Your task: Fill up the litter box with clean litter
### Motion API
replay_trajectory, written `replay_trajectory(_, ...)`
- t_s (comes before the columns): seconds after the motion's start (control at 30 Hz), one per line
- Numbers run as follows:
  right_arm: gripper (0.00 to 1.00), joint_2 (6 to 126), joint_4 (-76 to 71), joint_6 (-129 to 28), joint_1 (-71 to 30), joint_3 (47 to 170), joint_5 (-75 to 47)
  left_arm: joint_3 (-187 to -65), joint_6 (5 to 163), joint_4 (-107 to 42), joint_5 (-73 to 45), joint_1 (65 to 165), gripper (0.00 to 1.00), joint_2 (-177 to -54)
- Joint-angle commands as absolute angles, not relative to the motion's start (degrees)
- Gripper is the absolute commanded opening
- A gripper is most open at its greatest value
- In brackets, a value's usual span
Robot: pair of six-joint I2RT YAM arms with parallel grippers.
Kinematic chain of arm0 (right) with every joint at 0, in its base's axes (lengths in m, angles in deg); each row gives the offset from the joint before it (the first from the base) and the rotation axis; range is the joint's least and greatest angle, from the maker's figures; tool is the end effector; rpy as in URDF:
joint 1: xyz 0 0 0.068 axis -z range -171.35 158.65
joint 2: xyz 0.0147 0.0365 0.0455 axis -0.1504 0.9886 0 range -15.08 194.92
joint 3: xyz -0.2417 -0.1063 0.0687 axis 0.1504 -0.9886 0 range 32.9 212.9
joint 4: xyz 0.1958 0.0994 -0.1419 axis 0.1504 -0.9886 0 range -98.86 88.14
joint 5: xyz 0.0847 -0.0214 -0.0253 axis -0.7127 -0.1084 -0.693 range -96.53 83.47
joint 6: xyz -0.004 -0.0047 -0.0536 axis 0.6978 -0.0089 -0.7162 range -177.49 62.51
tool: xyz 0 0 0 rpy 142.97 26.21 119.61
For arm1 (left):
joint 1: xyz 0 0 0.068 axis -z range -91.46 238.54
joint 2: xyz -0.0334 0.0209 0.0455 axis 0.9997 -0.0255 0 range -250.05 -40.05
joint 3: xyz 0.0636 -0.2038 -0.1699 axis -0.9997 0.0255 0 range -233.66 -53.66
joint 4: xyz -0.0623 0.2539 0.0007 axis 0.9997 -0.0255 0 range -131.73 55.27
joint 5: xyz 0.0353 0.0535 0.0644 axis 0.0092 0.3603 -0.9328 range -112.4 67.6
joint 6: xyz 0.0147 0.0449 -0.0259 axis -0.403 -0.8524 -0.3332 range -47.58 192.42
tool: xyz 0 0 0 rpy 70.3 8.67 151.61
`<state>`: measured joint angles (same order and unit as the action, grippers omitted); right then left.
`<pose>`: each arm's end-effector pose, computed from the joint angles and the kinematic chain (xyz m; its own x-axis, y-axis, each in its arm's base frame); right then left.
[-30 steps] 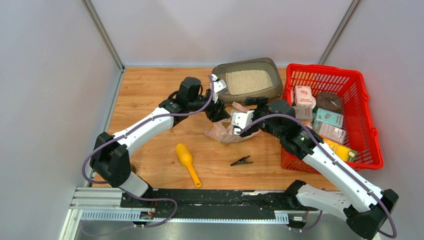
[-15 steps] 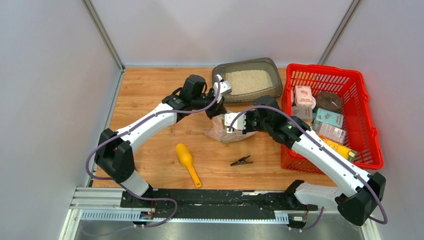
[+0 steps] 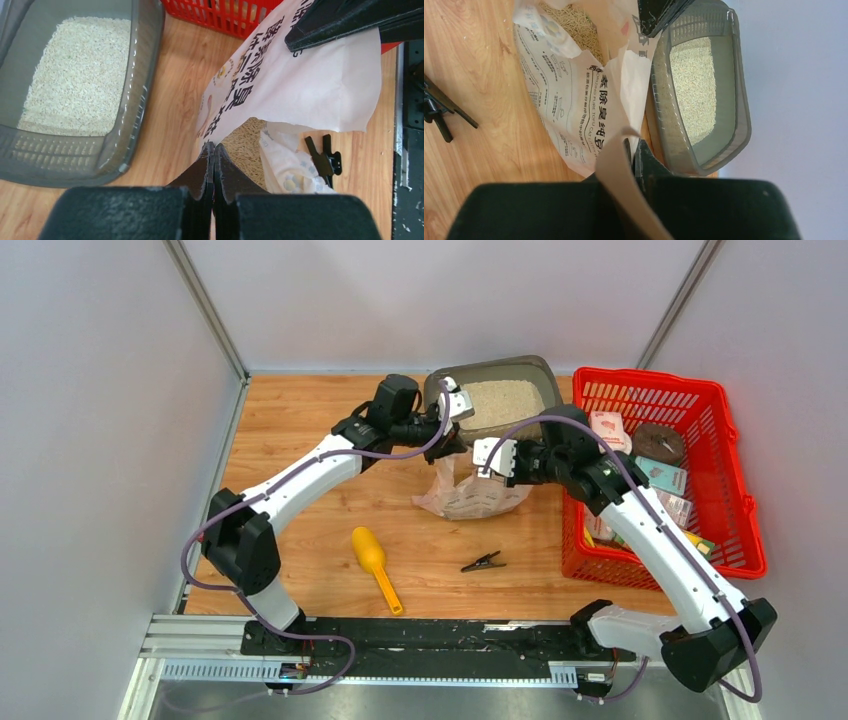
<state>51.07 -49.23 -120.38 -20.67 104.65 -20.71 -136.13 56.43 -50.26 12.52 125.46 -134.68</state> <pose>0.1982 0.1214 0.3662 0.2997 -0.8215 -0.4851 -0.8060 0.0541 -0.5895 0.2954 -0.2474 0.3359 -0.1097 0.3650 -0.9245 0.9654 0.2605 -0.0117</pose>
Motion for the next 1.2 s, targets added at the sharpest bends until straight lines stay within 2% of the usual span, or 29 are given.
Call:
replay_trajectory(0.0,0.0,50.13,-51.69,-122.53,-19.12,108.84,-22.88,-141.63,51.59,-46.5,10.73,122.46,0.0,-135.5)
replay_trajectory(0.07,0.0,50.92,-51.61,-120.0,-19.12,108.75,-22.88,-141.81,51.5,-46.77,12.05,122.38,0.07,-135.33)
replay_trajectory(0.1,0.0,51.18,-51.08,-118.76,-19.12,108.67,-22.97,-141.55,51.5,-47.12,14.14,122.46,0.15,-134.89)
replay_trajectory(0.13,0.0,51.71,-50.73,-117.79,-19.12,108.49,-23.05,-140.24,51.5,-47.12,15.29,122.38,0.27,-133.23)
replay_trajectory(0.23,0.0,51.89,-49.15,-115.06,-19.04,108.31,-23.06,-135.24,54.31,-44.4,21.53,121.94,0.46,-127.45)
replay_trajectory(0.43,0.0,52.68,-47.92,-113.39,-19.12,108.75,-22.26,-123.82,51.08,-43.6,30.69,123.94,0.57,-118.46)
replay_trajectory(0.5,0.0,53.12,-47.39,-111.9,-19.12,108.84,-22.61,-122.31,44.83,-45.36,27.37,125.79,0.58,-118.27)
replay_trajectory(0.6,0.0,53.21,-47.13,-110.67,-19.12,109.19,-23.14,-120.28,45.0,-41.51,23.41,128.17,0.61,-119.67)
replay_trajectory(1.07,0.0,52.42,-45.54,-108.55,-19.12,109.02,-21.74,-124.49,38.23,-47.55,7.14,132.57,0.66,-129.52)
replay_trajectory(1.13,0.0,52.33,-45.54,-108.81,-19.04,108.93,-21.47,-124.85,38.58,-47.74,9.14,132.57,0.56,-129.61)
replay_trajectory(1.17,0.0,52.33,-45.45,-108.9,-19.04,108.84,-21.3,-124.76,38.41,-47.56,14.03,132.57,0.53,-129.26)
